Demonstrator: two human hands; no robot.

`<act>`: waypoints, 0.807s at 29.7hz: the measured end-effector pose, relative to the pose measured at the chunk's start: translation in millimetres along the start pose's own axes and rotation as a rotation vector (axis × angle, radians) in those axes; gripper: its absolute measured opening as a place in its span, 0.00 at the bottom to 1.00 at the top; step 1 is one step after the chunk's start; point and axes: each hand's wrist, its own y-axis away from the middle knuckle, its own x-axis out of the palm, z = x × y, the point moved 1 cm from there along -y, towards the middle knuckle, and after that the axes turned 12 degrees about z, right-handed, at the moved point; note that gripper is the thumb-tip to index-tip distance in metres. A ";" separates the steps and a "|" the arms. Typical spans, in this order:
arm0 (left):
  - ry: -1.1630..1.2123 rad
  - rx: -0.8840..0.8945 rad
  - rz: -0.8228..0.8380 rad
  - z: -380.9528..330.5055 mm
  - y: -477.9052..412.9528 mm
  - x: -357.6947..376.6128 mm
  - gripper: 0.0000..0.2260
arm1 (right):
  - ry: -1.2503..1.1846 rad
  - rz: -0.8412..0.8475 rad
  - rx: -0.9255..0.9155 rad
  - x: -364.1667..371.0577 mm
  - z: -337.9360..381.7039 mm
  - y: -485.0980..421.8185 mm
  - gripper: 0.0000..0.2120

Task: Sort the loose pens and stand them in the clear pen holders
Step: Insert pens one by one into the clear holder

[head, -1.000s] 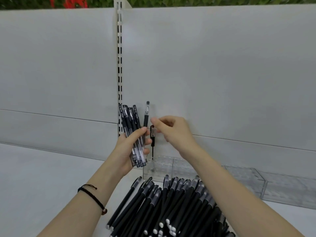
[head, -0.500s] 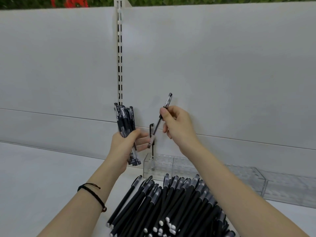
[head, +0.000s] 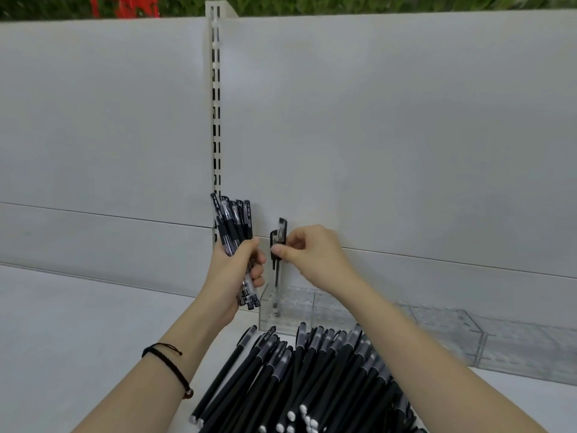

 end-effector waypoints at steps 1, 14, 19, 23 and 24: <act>0.012 0.005 -0.002 -0.3 -0.3 0.8 0.06 | 0.062 0.030 0.015 2.9 -0.3 0.9 0.13; 0.014 0.090 0.080 -3.8 5.4 5.4 0.06 | -0.128 0.100 0.027 -11.8 7.9 3.7 0.07; -0.023 0.052 0.166 -4.6 12.8 11.0 0.04 | -0.436 0.036 -0.077 -13.7 14.3 4.4 0.11; -0.017 0.036 0.176 -7.0 13.4 11.5 0.05 | -0.442 -0.016 -0.095 -12.2 15.5 2.6 0.11; -0.010 0.035 0.162 -7.2 12.8 10.6 0.06 | -0.435 -0.050 -0.095 -13.8 16.9 2.5 0.11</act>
